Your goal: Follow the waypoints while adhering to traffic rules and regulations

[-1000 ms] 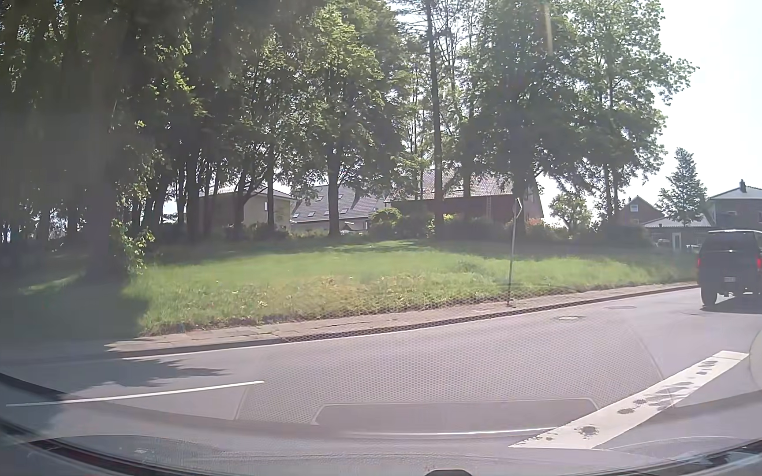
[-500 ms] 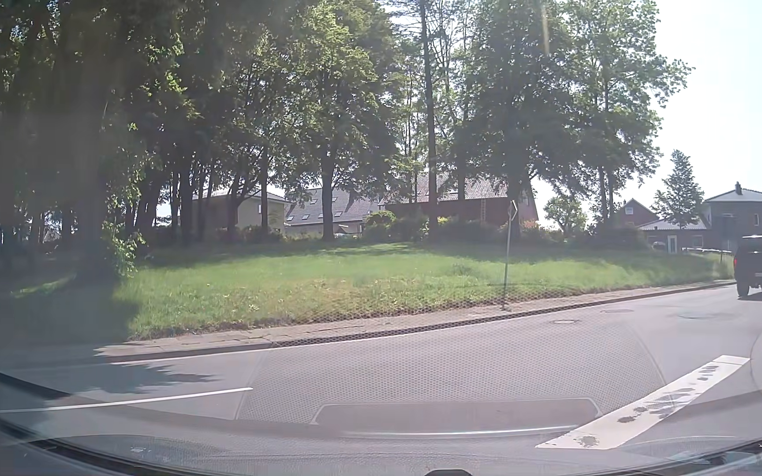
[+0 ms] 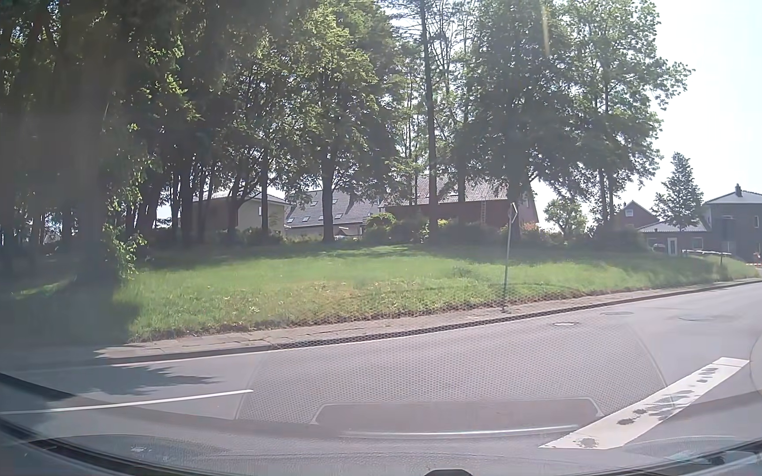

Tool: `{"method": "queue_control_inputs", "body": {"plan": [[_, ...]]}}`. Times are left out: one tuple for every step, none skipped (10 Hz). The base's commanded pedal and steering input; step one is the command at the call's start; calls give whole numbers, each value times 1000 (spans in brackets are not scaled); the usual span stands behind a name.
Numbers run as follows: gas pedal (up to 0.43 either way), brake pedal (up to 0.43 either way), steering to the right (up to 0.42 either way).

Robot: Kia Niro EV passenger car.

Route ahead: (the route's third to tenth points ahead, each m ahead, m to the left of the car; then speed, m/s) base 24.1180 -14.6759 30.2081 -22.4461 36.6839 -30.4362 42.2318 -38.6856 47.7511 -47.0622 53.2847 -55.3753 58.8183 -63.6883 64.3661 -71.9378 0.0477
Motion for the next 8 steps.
{"method": "queue_control_inputs", "body": {"plan": [[0, 0, 200], [0, 55, 200], [0, 177, 199], [0, 213, 199], [0, 244, 197], [0, 244, 197], [0, 244, 197], [0, 238, 197]]}}
